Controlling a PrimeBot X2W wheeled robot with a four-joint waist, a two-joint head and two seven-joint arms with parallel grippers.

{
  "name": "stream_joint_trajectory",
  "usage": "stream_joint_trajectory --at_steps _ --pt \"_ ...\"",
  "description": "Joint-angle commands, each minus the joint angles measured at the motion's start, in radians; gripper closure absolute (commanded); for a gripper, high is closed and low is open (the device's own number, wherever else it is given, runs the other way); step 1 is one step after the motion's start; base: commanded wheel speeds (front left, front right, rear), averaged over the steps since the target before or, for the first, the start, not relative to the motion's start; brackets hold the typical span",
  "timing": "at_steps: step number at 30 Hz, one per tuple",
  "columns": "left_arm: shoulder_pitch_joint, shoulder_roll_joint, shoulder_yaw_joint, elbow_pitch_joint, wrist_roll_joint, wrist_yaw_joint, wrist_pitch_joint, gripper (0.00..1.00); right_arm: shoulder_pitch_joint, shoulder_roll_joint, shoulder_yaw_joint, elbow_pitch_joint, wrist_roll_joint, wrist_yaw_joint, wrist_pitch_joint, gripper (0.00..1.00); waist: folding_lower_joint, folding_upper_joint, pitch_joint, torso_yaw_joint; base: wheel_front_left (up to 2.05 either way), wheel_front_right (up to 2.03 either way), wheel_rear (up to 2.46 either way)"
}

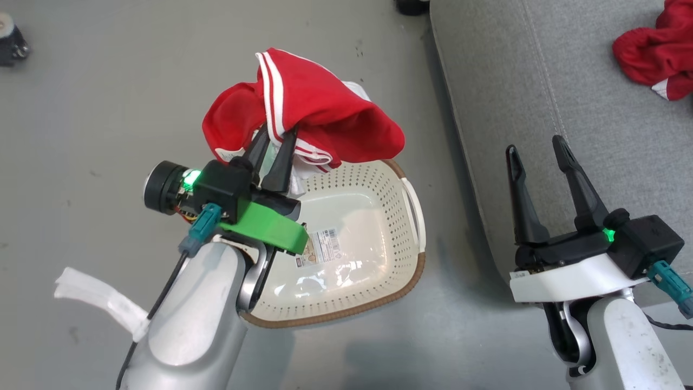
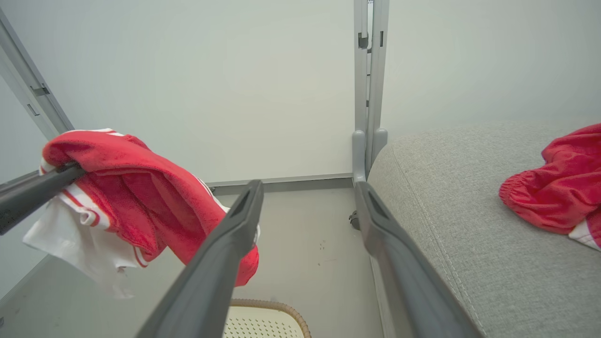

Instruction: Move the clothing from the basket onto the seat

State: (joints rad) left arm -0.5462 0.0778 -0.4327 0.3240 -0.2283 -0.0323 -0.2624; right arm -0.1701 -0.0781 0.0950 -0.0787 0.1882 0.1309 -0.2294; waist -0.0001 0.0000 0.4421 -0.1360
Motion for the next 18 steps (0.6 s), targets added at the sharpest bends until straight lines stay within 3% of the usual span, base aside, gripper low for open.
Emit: stream_joint_trajectory --at_steps 1,9,18 --pt "0.032 0.006 0.015 -0.037 -0.003 0.0 -0.003 1.0 0.022 -0.003 -0.001 -0.005 -0.007 0.0 0.009 0.0 0.0001 0.0 -0.087 0.051 0.0 0.0 0.0" --pt "0.135 0.002 0.092 -0.216 -0.004 0.013 -0.003 1.0 0.08 -0.007 0.004 -0.013 -0.019 0.0 0.048 0.0 0.0001 0.0 -0.184 0.07 0.0 0.0 0.0" --pt "0.264 -0.006 0.123 -0.303 0.006 0.018 -0.003 1.0 0.154 -0.005 0.029 -0.016 -0.02 0.0 0.095 0.0 0.0001 0.0 -0.291 0.065 0.0 0.0 0.0"
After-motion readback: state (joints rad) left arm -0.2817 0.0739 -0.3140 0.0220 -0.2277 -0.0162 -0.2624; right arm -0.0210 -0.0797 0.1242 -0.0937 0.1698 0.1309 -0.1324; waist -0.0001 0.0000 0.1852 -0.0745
